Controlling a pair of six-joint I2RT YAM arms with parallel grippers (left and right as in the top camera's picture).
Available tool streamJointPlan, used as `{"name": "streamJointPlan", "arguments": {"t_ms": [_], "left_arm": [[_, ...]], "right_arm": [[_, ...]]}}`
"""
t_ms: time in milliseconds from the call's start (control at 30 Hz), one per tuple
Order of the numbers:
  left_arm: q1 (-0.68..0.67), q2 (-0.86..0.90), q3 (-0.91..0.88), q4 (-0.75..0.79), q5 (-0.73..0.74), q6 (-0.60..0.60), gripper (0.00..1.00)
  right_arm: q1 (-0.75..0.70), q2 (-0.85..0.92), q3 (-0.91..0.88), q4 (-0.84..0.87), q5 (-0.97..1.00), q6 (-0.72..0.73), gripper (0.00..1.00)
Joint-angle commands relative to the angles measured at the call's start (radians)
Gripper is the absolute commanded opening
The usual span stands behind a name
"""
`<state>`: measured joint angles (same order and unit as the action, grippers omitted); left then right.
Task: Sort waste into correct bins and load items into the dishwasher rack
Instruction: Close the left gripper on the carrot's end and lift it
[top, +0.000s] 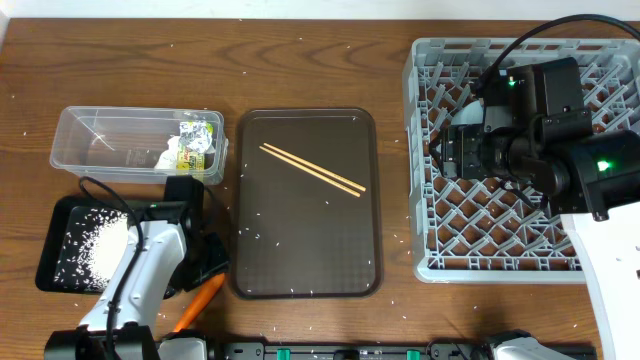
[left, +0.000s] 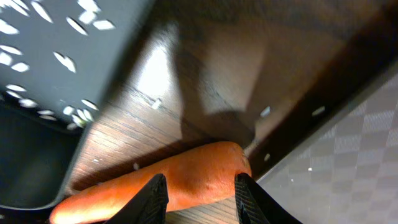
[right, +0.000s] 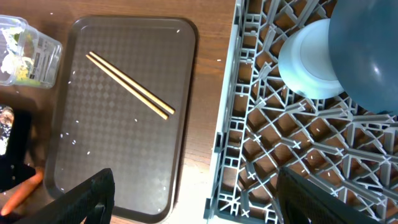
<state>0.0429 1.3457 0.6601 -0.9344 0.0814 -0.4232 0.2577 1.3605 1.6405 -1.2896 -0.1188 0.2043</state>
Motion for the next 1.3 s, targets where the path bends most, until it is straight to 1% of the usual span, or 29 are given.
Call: {"name": "streamJointPlan", "arguments": {"t_ms": [0,100,133,200,333,533,633,700,833,967,1267], "left_arm": [[-0.005,-0.005,-0.021,-0.002,0.032,-0.016,0.36],[-0.005,-0.005,-0.021,-0.003,0.032,-0.016,0.35],[-0.005,-0.005,-0.021,-0.006,0.032,-0.016,0.31],[-0.005,-0.005,-0.021,-0.014,0.035,-0.016,0.31],[-0.005,-0.005,-0.008,-0.006,0.035,0.023,0.34],[-0.005,-0.032,0.074,-0.087,0.034,0.022,0.34],[-0.005,-0.042,0.077,-0.106,0.035,0.021,0.36],[-0.005,-0.041,0.077,-0.106,0.04,0.002,0.43],[-0.005,-0.04,0.057,-0.116,0.039,-0.069,0.43],[-0.005,-0.039,0.011,-0.097,0.039,-0.119,0.43],[0.01,-0.034,-0.05,0.023,0.007,-0.14,0.43]], "right_arm": [[0.005,0.002,-0.001,-0.002,0.003,-0.011,0.76],[0.005,0.002,-0.001,-0.002,0.003,-0.011,0.77],[0.005,0.002,-0.001,-0.003,0.003,-0.011,0.77],[0.005,0.002,-0.001,-0.003,0.003,-0.011,0.77],[0.005,0.002,-0.001,-0.004,0.005,-0.011,0.77],[0.005,0.002,-0.001,-0.005,0.01,-0.011,0.77],[0.005,0.002,-0.001,-0.004,0.01,-0.011,0.78],[0.005,0.002,-0.001,-0.004,0.01,-0.011,0.78],[0.005,0.002,-0.001,-0.005,0.01,-0.011,0.78],[0.005,0.002,-0.001,-0.005,0.01,-0.011,0.78],[0.005,0.002,-0.001,-0.013,0.01,-0.011,0.78]]}}
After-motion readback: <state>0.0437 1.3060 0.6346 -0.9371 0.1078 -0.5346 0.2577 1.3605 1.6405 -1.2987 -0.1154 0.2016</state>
